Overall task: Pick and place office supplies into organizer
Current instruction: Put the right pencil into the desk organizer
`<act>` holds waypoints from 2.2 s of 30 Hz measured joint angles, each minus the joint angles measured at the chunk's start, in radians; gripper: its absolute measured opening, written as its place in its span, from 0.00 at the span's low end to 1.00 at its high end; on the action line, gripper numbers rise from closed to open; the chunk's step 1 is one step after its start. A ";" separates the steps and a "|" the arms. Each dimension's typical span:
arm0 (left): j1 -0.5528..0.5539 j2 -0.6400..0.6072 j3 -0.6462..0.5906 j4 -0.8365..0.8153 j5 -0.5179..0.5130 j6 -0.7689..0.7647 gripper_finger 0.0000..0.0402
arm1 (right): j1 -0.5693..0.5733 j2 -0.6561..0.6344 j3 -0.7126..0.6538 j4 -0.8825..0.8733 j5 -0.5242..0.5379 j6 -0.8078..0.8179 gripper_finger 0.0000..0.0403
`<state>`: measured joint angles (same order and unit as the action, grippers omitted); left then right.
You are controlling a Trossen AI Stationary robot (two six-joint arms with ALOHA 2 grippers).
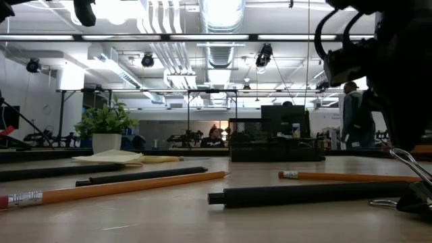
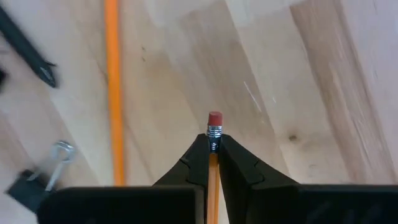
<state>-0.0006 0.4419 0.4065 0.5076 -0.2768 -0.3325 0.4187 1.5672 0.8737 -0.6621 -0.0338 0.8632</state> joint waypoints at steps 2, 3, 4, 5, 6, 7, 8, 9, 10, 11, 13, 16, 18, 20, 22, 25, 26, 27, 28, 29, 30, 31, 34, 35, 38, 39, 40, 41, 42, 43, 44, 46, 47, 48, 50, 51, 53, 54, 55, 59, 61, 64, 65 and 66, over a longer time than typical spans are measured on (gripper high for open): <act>0.000 0.000 0.000 0.000 0.000 0.000 0.39 | 0.000 -0.003 0.020 0.000 0.003 -0.008 0.03; 0.000 0.000 0.000 0.000 0.000 0.000 0.39 | -0.001 -0.004 0.030 0.002 0.008 -0.013 0.03; 0.000 0.000 0.000 0.000 0.000 0.000 0.39 | -0.001 -0.004 0.040 0.002 0.011 -0.020 0.03; 0.000 0.000 0.000 0.000 0.000 0.000 0.39 | -0.002 -0.004 0.050 -0.001 0.014 -0.024 0.03; 0.000 0.000 0.000 0.000 0.000 0.000 0.39 | -0.002 -0.004 0.060 -0.001 0.021 -0.025 0.03; 0.000 0.000 0.000 -0.001 0.000 0.000 0.39 | -0.002 -0.004 0.071 -0.001 0.036 -0.025 0.03; 0.000 0.001 0.000 -0.001 0.000 0.000 0.39 | -0.001 -0.004 0.080 -0.002 0.050 -0.025 0.03; 0.000 0.002 0.000 0.000 0.000 0.000 0.39 | -0.002 -0.004 0.090 -0.009 0.066 -0.025 0.03; 0.000 0.002 0.000 0.000 0.000 0.000 0.39 | -0.004 -0.004 0.100 -0.016 0.080 -0.025 0.03; 0.000 0.002 0.000 -0.001 0.000 0.000 0.39 | -0.006 -0.004 0.110 -0.018 0.094 -0.021 0.03; 0.000 0.002 0.000 -0.001 0.000 0.000 0.39 | -0.014 -0.004 0.122 -0.018 0.123 -0.002 0.03; 0.000 0.001 0.000 -0.001 0.000 0.000 0.39 | -0.021 -0.004 0.141 -0.019 0.163 0.001 0.03; 0.000 0.001 0.000 -0.001 0.000 0.000 0.39 | -0.025 -0.004 0.152 -0.017 0.188 0.001 0.03; 0.000 0.001 0.000 -0.001 0.000 0.000 0.39 | -0.028 -0.004 0.161 -0.017 0.208 0.001 0.03; 0.000 0.001 0.000 -0.001 0.000 0.000 0.39 | -0.031 -0.004 0.172 -0.015 0.225 -0.003 0.03; 0.000 0.001 0.000 -0.001 0.000 0.000 0.39 | -0.031 -0.004 0.184 -0.015 0.264 -0.007 0.03; 0.000 0.001 0.000 -0.001 0.000 0.000 0.39 | -0.032 -0.004 0.187 -0.015 0.277 -0.006 0.03; 0.000 0.001 0.000 -0.001 0.000 0.000 0.39 | -0.033 -0.004 0.191 -0.014 0.291 -0.006 0.03; 0.000 0.001 0.000 -0.001 0.000 0.000 0.39 | -0.033 -0.004 0.194 -0.014 0.306 -0.003 0.03; 0.000 0.001 0.000 -0.001 0.000 0.000 0.39 | -0.034 -0.004 0.198 -0.014 0.324 -0.001 0.03; 0.000 0.001 0.000 -0.001 0.000 0.000 0.39 | -0.035 -0.004 0.201 -0.013 0.345 0.001 0.03; 0.000 0.001 0.000 -0.001 0.000 0.000 0.39 | -0.035 -0.004 0.203 -0.011 0.365 0.005 0.03; 0.000 0.001 0.000 -0.001 0.000 0.000 0.39 | -0.037 -0.005 0.203 -0.009 0.418 0.024 0.03; 0.000 0.001 0.000 0.000 0.000 -0.001 0.39 | -0.038 -0.005 0.203 -0.009 0.431 0.028 0.03; 0.000 0.001 0.000 -0.001 0.000 -0.002 0.39 | -0.039 -0.005 0.203 -0.007 0.469 0.049 0.03; 0.000 0.001 0.000 -0.001 0.000 -0.002 0.39 | -0.040 -0.005 0.203 -0.005 0.482 0.057 0.03; 0.000 0.001 0.000 -0.001 0.000 -0.002 0.39 | -0.041 -0.005 0.203 -0.004 0.493 0.060 0.03; 0.000 0.001 0.000 -0.001 0.000 -0.002 0.39 | -0.041 -0.005 0.203 -0.003 0.510 0.067 0.03; 0.000 0.001 0.000 -0.001 0.000 -0.002 0.39 | -0.041 -0.005 0.203 -0.003 0.525 0.073 0.03; 0.000 0.001 0.000 -0.001 0.000 -0.002 0.39 | -0.041 -0.005 0.203 0.000 0.540 0.077 0.03; 0.000 0.001 0.000 -0.001 0.000 -0.002 0.39 | -0.041 -0.005 0.203 0.005 0.552 0.079 0.03; 0.000 0.001 0.000 -0.001 0.000 -0.002 0.39 | -0.041 -0.005 0.203 0.021 0.579 0.080 0.03; 0.000 0.001 0.000 -0.001 0.000 -0.002 0.39 | -0.042 -0.005 0.203 0.030 0.588 0.080 0.03; 0.000 0.001 0.000 -0.001 0.000 -0.002 0.39 | -0.045 -0.005 0.203 0.040 0.591 0.079 0.03; 0.000 0.001 0.000 -0.001 0.000 -0.003 0.39 | -0.052 -0.005 0.203 0.064 0.595 0.074 0.03; 0.000 0.001 0.000 0.000 0.000 -0.003 0.39 | -0.054 -0.005 0.203 0.077 0.601 0.065 0.03; 0.000 0.001 0.000 0.000 0.000 -0.003 0.39 | -0.063 -0.005 0.203 0.105 0.608 0.045 0.03; 0.000 0.001 0.000 0.000 0.000 -0.003 0.39 | -0.067 -0.005 0.203 0.118 0.608 0.033 0.03; 0.000 0.001 0.000 0.000 0.000 -0.003 0.39 | -0.072 -0.005 0.203 0.130 0.608 0.022 0.03; 0.000 0.001 0.000 0.000 0.000 -0.003 0.39 | -0.094 -0.005 0.203 0.173 0.607 -0.025 0.03; 0.000 0.001 0.000 0.000 0.000 -0.003 0.39 | -0.102 -0.007 0.202 0.192 0.607 -0.044 0.03; 0.000 0.001 0.000 -0.001 0.000 -0.003 0.39 | -0.116 -0.010 0.202 0.220 0.607 -0.067 0.03; 0.000 0.001 0.000 0.000 0.000 -0.004 0.39 | -0.120 -0.010 0.202 0.229 0.607 -0.078 0.03; 0.000 0.001 0.000 0.000 0.000 -0.003 0.39 | -0.125 -0.010 0.202 0.239 0.607 -0.087 0.03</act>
<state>-0.0006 0.4427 0.4065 0.5072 -0.2765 -0.3359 0.2940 1.5570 1.0760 -0.4229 0.5728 0.7759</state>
